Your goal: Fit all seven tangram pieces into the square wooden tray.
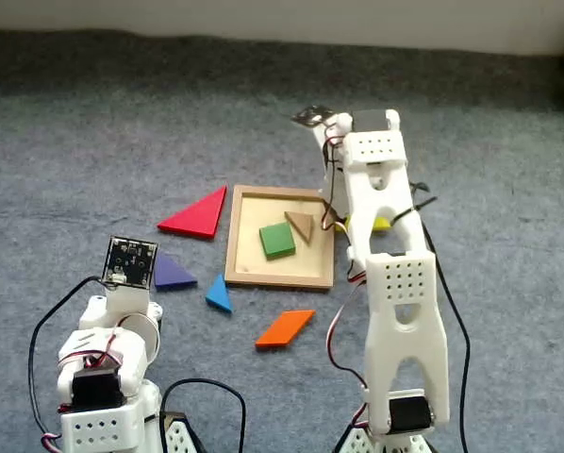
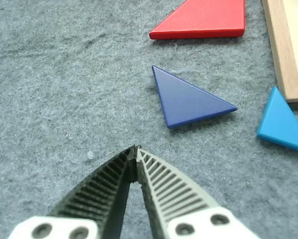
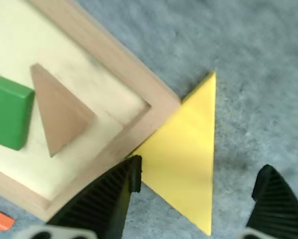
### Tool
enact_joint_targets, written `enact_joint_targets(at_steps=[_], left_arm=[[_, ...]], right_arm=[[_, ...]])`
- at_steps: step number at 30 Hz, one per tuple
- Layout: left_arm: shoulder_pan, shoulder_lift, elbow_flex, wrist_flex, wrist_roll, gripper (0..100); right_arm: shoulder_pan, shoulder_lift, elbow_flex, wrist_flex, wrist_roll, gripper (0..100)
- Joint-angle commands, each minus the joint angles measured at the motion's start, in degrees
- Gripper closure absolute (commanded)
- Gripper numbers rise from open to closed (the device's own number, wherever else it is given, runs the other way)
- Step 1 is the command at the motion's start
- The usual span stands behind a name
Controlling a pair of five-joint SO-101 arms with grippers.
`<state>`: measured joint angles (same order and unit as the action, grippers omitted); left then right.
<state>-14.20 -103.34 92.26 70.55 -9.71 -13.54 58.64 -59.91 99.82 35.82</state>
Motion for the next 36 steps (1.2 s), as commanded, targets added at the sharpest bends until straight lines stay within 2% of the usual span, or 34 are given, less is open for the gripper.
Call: enact_joint_targets(at_steps=[1,9,18,36], left_arm=[[-0.4,-0.4,-0.6,-1.1,-0.5,99],[-0.4,-0.4,1.2,-4.9,-0.5,99],[-0.4,-0.4,1.2,-5.0,-0.5,99],[-0.4,-0.4,1.2,-4.9,-0.5,99]], right_arm=[[-2.0,-2.0,1.5,1.4,-1.8,65.1],[-3.7,-4.6,13.1,0.9,-1.5,65.1],[-2.9,-4.2,13.6,-3.2,0.9,65.2],[-2.6,-4.5,13.2,-8.0,-3.9,65.2]])
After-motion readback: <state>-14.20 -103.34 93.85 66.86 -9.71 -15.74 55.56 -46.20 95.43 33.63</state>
